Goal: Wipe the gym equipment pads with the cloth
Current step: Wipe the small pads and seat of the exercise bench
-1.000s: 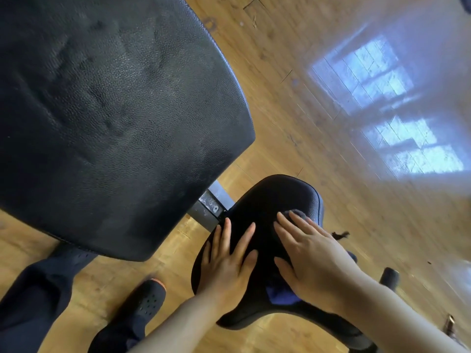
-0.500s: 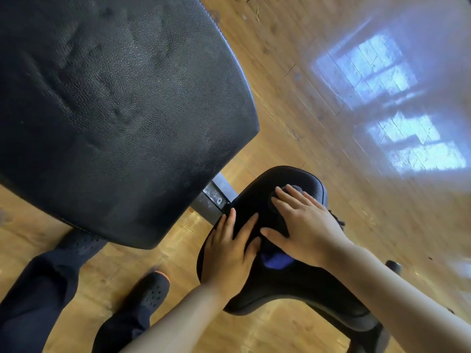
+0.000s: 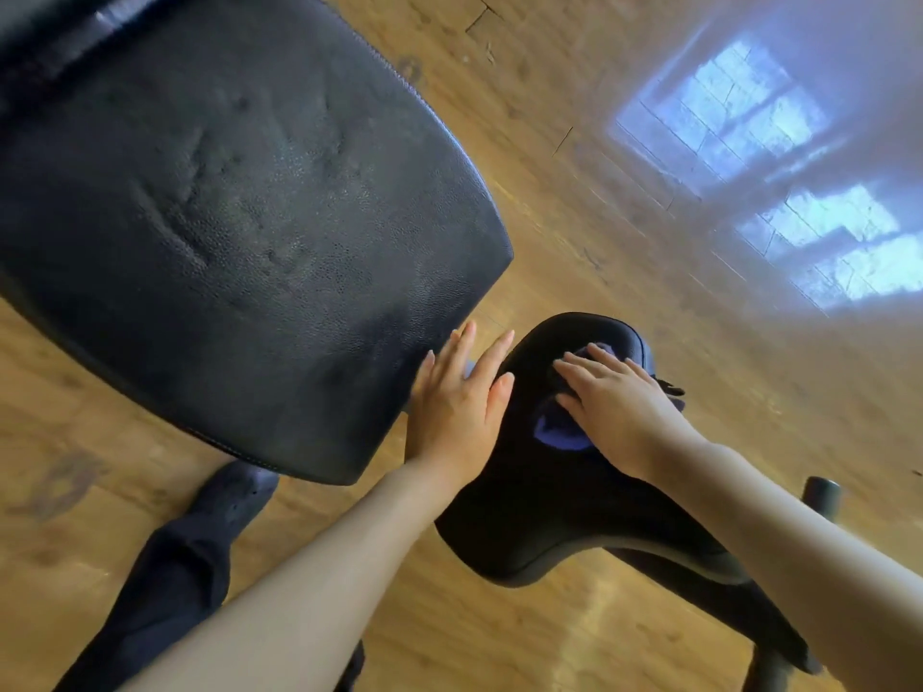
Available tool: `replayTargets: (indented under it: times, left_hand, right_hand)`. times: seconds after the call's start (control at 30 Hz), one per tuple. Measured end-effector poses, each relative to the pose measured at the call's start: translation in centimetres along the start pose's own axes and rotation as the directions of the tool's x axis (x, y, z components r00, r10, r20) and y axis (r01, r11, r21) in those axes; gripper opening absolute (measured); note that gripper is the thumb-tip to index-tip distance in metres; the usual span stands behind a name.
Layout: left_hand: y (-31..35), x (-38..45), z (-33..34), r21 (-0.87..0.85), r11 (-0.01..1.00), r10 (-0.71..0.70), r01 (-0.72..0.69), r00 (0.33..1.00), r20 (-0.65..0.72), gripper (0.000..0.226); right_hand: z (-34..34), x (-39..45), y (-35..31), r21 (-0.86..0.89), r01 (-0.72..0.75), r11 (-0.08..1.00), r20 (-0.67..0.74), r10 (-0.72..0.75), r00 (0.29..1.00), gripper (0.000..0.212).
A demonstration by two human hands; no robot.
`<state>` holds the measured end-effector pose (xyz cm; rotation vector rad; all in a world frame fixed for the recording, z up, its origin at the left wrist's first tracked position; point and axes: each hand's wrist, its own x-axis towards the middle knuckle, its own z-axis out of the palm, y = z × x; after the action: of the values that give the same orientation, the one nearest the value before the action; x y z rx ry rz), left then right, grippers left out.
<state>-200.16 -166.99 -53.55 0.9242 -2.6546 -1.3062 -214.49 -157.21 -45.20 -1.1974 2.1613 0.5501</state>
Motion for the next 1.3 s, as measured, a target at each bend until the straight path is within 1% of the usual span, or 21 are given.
replayTargets:
  times: [0.1, 0.2, 0.27, 0.37, 0.43, 0.53, 0.6, 0.8, 0.87, 1.0, 1.13, 1.3]
  left_hand:
    - [-0.9, 0.3, -2.3, 0.101, 0.99, 0.109, -0.103, 0.993, -0.052, 0.052]
    - [-1.8, 0.5, -5.0, 0.22, 0.957, 0.208, -0.191, 0.977, -0.056, 0.048]
    - [-2.5, 0.7, -6.9, 0.29, 0.928, 0.258, -0.235, 0.965, -0.043, 0.047]
    - [-3.2, 1.0, -10.0, 0.37, 0.889, 0.294, -0.27, 0.956, -0.009, 0.048]
    - [-3.7, 1.3, -12.1, 0.427, 0.86, 0.307, -0.278, 0.952, 0.001, 0.049]
    - [-4.0, 1.6, -15.5, 0.482, 0.826, 0.33, -0.293, 0.944, 0.007, 0.048]
    - [-3.9, 1.8, -17.9, 0.514, 0.8, 0.349, -0.31, 0.937, 0.02, 0.049]
    - [-3.0, 1.9, -25.8, 0.611, 0.719, 0.382, -0.33, 0.923, 0.049, 0.05]
    - [-2.5, 1.6, -28.5, 0.634, 0.701, 0.382, -0.327, 0.923, 0.053, 0.05]
    - [-1.0, 0.1, -33.2, 0.673, 0.676, 0.382, -0.299, 0.924, 0.027, 0.05]
    - [1.7, -2.1, -37.3, 0.699, 0.662, 0.381, -0.27, 0.925, -0.004, 0.051]
    - [4.8, -6.2, -41.6, 0.714, 0.679, 0.367, -0.171, 0.921, -0.128, 0.051]
  right_hand:
    - [-0.7, -0.3, -0.7, 0.178, -0.021, 0.984, -0.124, 0.043, 0.991, 0.05]
    - [-1.7, -0.6, -2.8, 0.332, 0.018, 0.943, -0.277, 0.079, 0.958, 0.047]
    - [-2.5, -0.4, -4.8, 0.419, 0.04, 0.907, -0.333, 0.112, 0.936, 0.045]
    - [-4.1, -0.4, -7.7, 0.5, 0.075, 0.863, -0.395, 0.15, 0.906, 0.045]
    - [-5.3, -0.6, -9.4, 0.561, 0.081, 0.824, -0.414, 0.194, 0.889, 0.044]
    - [-6.7, -1.1, -11.5, 0.662, 0.057, 0.747, -0.375, 0.264, 0.889, 0.049]
    - [-7.7, -1.5, -12.9, 0.698, 0.047, 0.714, -0.36, 0.294, 0.886, 0.05]
    - [-11.2, -3.3, -16.0, 0.737, 0.059, 0.673, -0.353, 0.309, 0.883, 0.053]
    - [-12.7, -4.3, -16.9, 0.718, 0.069, 0.692, -0.368, 0.294, 0.882, 0.054]
    - [-16.1, -6.7, -18.6, 0.633, 0.109, 0.767, -0.414, 0.216, 0.884, 0.054]
    - [-19.7, -9.5, -19.8, 0.553, 0.141, 0.821, -0.445, 0.149, 0.883, 0.056]
    - [-23.8, -13.2, -21.1, 0.464, 0.237, 0.854, -0.525, 0.05, 0.85, 0.054]
